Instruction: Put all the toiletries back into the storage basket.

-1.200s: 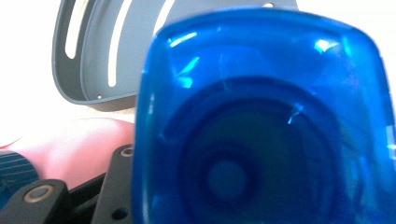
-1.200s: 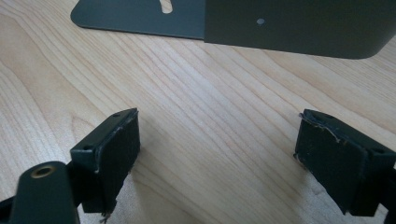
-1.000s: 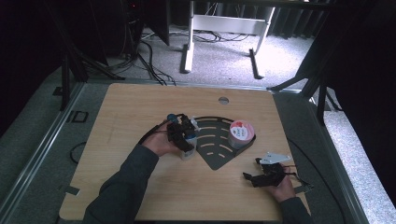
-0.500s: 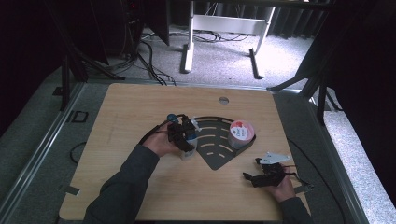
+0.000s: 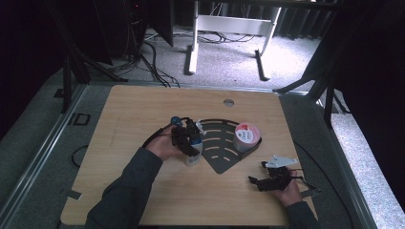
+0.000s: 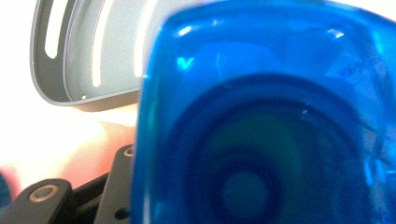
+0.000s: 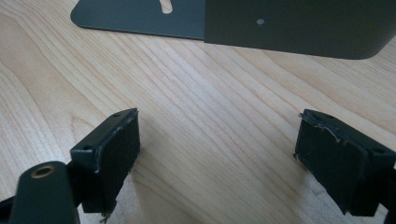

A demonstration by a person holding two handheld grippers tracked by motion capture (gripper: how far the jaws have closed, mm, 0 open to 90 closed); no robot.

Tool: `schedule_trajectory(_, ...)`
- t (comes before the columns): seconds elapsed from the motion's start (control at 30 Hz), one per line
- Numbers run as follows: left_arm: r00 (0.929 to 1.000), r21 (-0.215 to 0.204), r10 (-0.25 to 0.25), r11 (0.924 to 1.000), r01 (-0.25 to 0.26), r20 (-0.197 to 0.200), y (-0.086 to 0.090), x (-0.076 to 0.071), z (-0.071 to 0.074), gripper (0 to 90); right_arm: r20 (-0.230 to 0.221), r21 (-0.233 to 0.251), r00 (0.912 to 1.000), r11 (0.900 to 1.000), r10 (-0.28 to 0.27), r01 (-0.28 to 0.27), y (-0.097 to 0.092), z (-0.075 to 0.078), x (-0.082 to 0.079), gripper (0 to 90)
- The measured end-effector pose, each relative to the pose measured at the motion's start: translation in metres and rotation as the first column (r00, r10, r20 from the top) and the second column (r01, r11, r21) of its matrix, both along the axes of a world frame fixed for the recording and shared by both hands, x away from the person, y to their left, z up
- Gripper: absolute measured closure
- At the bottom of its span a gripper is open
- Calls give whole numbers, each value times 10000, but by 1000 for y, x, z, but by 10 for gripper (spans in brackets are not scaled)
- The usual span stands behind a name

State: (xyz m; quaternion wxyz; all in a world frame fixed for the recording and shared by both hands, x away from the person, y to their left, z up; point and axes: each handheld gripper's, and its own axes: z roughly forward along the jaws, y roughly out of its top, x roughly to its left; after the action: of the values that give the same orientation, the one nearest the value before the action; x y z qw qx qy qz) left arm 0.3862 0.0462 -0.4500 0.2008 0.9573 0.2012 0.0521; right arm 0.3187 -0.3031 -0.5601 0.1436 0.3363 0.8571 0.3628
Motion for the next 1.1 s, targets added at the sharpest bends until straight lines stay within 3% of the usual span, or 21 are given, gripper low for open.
schedule_trajectory(0.4,9996,-25,-243,9997,243,-159,-4,-4,2,552,3,1,10000,10000,2,-2,0,0,0,137)
schedule_trajectory(0.67,9989,-352,-352,9988,341,-296,-10,-5,4,552,9,0,10000,10000,5,-5,0,0,0,136)
schedule_trajectory(1.1,9984,-530,-467,9976,450,-328,-21,-8,6,552,9,4,10000,10000,7,-7,0,0,0,136)
